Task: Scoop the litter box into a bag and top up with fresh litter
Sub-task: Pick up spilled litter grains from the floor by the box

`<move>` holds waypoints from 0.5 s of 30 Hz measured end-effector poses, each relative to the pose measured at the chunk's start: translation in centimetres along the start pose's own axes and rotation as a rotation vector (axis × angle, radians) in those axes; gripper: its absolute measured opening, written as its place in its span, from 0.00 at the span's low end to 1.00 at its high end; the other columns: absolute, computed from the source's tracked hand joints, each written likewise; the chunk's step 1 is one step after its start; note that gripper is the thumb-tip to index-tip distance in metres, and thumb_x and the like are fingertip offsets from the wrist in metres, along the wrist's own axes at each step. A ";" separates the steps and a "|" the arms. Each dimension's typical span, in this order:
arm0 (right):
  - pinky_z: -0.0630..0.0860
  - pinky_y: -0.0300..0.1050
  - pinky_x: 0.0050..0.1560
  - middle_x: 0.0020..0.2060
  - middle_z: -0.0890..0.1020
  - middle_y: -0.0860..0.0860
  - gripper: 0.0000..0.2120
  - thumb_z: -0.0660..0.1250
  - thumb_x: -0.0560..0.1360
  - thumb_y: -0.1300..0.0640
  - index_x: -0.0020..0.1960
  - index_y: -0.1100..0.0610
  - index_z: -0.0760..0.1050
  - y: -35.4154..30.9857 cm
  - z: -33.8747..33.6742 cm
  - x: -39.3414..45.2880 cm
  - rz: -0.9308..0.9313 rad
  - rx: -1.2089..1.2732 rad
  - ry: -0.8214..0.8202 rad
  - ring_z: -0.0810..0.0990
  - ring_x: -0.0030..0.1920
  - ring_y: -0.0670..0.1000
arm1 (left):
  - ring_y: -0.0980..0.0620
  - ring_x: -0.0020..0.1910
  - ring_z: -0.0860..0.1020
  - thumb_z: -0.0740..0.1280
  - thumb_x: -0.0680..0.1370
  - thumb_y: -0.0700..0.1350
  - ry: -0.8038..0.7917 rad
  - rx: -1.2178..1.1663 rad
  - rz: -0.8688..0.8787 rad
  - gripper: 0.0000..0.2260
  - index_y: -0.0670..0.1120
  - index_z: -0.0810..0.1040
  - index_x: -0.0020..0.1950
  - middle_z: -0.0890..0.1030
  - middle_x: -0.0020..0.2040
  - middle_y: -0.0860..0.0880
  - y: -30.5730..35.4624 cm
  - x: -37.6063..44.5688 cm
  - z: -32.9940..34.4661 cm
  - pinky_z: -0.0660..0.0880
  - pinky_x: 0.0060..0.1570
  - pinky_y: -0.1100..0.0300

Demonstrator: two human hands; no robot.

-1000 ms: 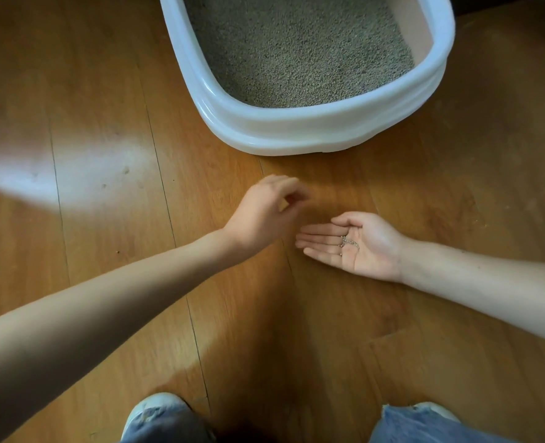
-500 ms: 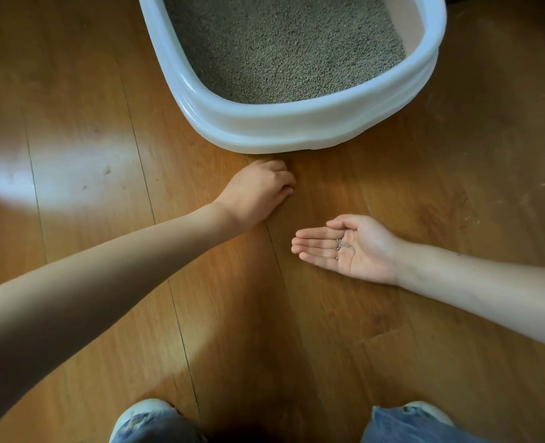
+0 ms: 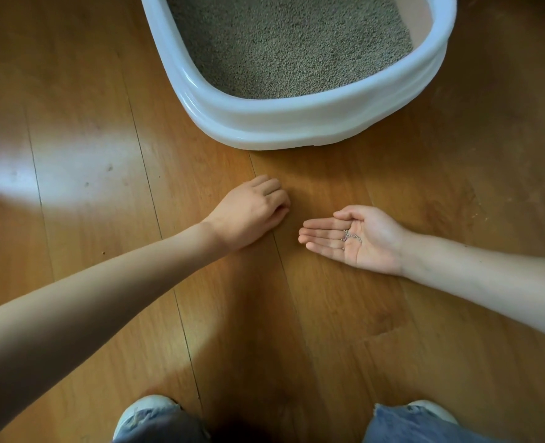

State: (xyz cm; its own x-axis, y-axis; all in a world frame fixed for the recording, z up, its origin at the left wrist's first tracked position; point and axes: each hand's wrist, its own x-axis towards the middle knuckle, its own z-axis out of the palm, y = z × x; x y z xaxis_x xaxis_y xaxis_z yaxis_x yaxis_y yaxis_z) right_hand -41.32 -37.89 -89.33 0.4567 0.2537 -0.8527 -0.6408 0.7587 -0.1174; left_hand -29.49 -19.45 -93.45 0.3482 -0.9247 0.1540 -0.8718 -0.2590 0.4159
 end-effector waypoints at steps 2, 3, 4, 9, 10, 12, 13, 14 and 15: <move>0.81 0.55 0.50 0.54 0.80 0.68 0.20 0.52 0.78 0.61 0.53 0.74 0.77 -0.2 0.1 0.1 -0.007 0.002 0.003 0.82 0.53 0.64 | 0.46 0.38 0.75 0.61 0.78 0.42 -0.003 0.016 0.017 0.10 0.40 0.79 0.44 0.78 0.41 0.45 -0.2 -0.1 0.1 0.75 0.36 0.53; 0.81 0.55 0.50 0.54 0.80 0.68 0.20 0.52 0.78 0.61 0.53 0.74 0.77 -0.3 0.2 0.1 -0.010 0.002 0.001 0.82 0.53 0.64 | 0.46 0.37 0.74 0.61 0.78 0.42 0.000 0.032 0.031 0.10 0.40 0.80 0.44 0.78 0.40 0.45 -0.2 0.0 0.1 0.74 0.35 0.53; 0.81 0.55 0.50 0.54 0.80 0.68 0.20 0.52 0.78 0.61 0.53 0.74 0.77 -0.4 0.3 0.1 -0.013 0.000 0.000 0.82 0.52 0.64 | 0.45 0.37 0.74 0.62 0.78 0.42 -0.002 0.059 0.051 0.09 0.39 0.79 0.43 0.77 0.39 0.45 -0.3 0.1 0.2 0.74 0.34 0.53; 0.81 0.55 0.49 0.54 0.80 0.68 0.20 0.51 0.79 0.61 0.53 0.74 0.77 -0.5 0.3 0.1 -0.025 0.001 0.015 0.83 0.51 0.64 | 0.44 0.35 0.74 0.70 0.74 0.37 -0.081 0.257 0.080 0.03 0.38 0.77 0.43 0.76 0.38 0.43 0.6 1.1 0.8 0.73 0.30 0.53; 0.81 0.55 0.49 0.54 0.80 0.68 0.20 0.51 0.79 0.61 0.53 0.74 0.77 -0.4 0.2 0.0 -0.024 0.002 0.014 0.82 0.52 0.64 | 0.43 0.35 0.74 0.68 0.75 0.37 -0.064 0.251 0.056 0.03 0.37 0.76 0.43 0.76 0.38 0.42 0.6 1.3 0.6 0.74 0.30 0.52; 0.81 0.55 0.50 0.55 0.80 0.68 0.21 0.51 0.79 0.60 0.54 0.74 0.77 -0.4 0.1 -0.2 -0.021 -0.001 0.010 0.82 0.53 0.64 | 0.42 0.35 0.74 0.62 0.78 0.39 0.013 0.219 -0.010 0.07 0.37 0.76 0.43 0.76 0.38 0.41 0.0 1.3 0.2 0.74 0.31 0.51; 0.81 0.55 0.51 0.55 0.80 0.68 0.21 0.51 0.79 0.60 0.54 0.74 0.77 -0.3 0.0 -0.2 -0.021 -0.003 0.008 0.82 0.53 0.64 | 0.41 0.34 0.74 0.60 0.79 0.40 0.039 0.217 -0.034 0.09 0.37 0.76 0.43 0.76 0.38 0.41 -0.3 1.2 0.0 0.74 0.31 0.51; 0.81 0.55 0.51 0.55 0.80 0.68 0.21 0.51 0.79 0.61 0.54 0.74 0.77 -0.3 -0.1 -0.3 -0.021 -0.004 0.009 0.82 0.53 0.64 | 0.41 0.34 0.74 0.59 0.79 0.40 0.049 0.221 -0.041 0.10 0.37 0.76 0.43 0.76 0.38 0.41 -0.5 1.1 -0.2 0.74 0.31 0.51; 0.81 0.55 0.51 0.55 0.80 0.68 0.21 0.51 0.79 0.61 0.54 0.74 0.77 -0.3 -0.2 -0.3 -0.021 -0.005 0.011 0.82 0.54 0.64 | 0.41 0.34 0.74 0.59 0.79 0.40 0.048 0.223 -0.035 0.10 0.37 0.76 0.43 0.76 0.38 0.41 -0.6 1.0 -0.1 0.74 0.31 0.50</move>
State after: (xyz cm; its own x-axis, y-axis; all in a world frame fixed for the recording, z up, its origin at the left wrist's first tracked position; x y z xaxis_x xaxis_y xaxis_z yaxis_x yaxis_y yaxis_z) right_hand -41.38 -38.33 -89.09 0.4633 0.2309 -0.8556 -0.6344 0.7606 -0.1382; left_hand -28.59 -20.13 -93.41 0.3905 -0.9014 0.1873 -0.9118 -0.3506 0.2139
